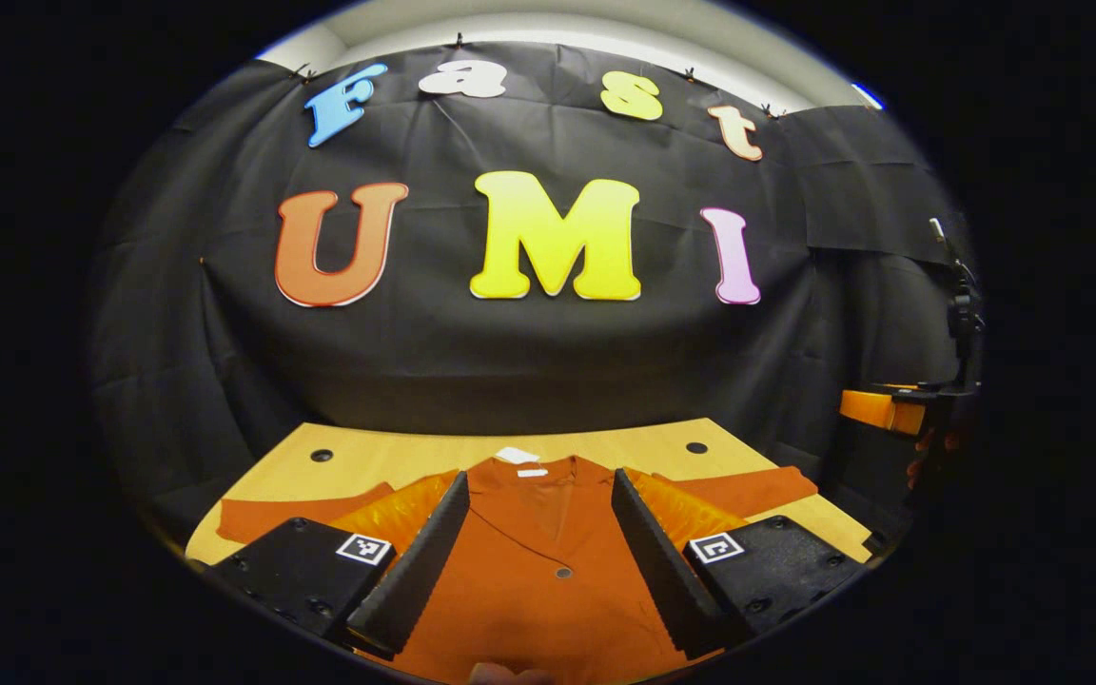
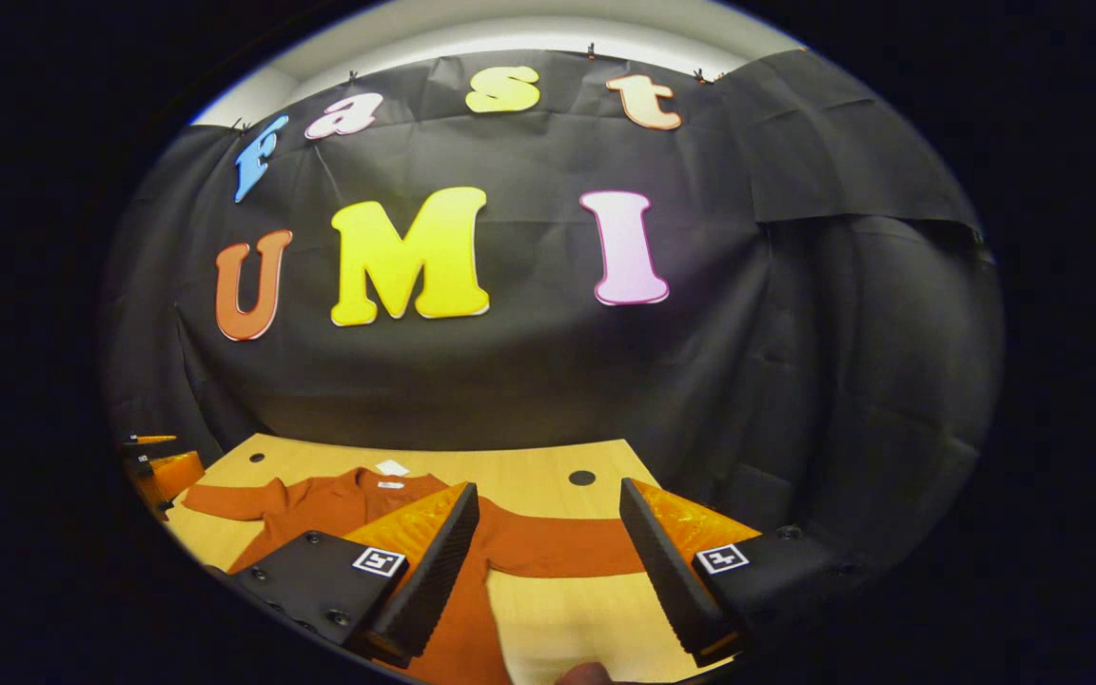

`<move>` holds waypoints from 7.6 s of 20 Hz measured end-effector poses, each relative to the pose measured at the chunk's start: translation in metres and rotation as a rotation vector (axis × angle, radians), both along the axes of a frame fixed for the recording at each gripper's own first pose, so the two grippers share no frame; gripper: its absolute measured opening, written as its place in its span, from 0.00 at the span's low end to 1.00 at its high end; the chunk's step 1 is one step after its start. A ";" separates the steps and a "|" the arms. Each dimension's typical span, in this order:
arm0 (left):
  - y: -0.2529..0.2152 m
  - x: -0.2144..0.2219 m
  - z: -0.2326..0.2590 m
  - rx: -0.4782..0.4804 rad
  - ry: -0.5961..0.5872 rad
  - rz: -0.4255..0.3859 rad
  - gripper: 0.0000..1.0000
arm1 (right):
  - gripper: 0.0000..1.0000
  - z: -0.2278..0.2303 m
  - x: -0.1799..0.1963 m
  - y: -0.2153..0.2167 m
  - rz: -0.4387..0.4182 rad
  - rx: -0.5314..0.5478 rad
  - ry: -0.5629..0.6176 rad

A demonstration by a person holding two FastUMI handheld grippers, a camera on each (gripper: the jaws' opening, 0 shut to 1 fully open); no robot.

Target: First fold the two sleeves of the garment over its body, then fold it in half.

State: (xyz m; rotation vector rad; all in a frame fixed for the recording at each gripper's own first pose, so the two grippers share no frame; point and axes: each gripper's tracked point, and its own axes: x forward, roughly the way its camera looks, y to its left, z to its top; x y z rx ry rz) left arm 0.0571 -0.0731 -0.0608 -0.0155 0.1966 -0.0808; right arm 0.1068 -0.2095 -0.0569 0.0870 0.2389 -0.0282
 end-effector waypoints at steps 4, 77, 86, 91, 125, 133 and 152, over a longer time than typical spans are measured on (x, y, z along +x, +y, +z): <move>-0.011 0.011 -0.016 0.010 0.066 0.019 0.98 | 0.95 -0.029 0.041 -0.075 -0.044 0.021 0.071; 0.345 -0.129 -0.035 0.017 0.061 0.526 0.98 | 0.05 -0.148 0.198 0.486 0.400 0.274 0.599; 0.386 -0.163 -0.036 0.000 0.088 0.636 0.98 | 0.19 -0.237 0.199 0.542 0.373 0.247 0.767; 0.395 -0.144 -0.038 -0.014 0.083 0.641 0.98 | 0.27 -0.210 0.186 0.538 0.401 0.262 0.758; 0.511 0.025 -0.274 -0.099 0.396 0.617 0.72 | 0.57 -0.063 -0.007 0.235 0.189 0.566 0.623; 0.500 0.032 -0.244 -0.279 0.351 0.622 0.03 | 0.57 -0.055 -0.021 0.214 0.176 0.567 0.610; 0.186 0.158 0.080 -0.164 0.006 0.018 0.02 | 0.56 -0.017 -0.032 0.155 0.354 0.568 0.421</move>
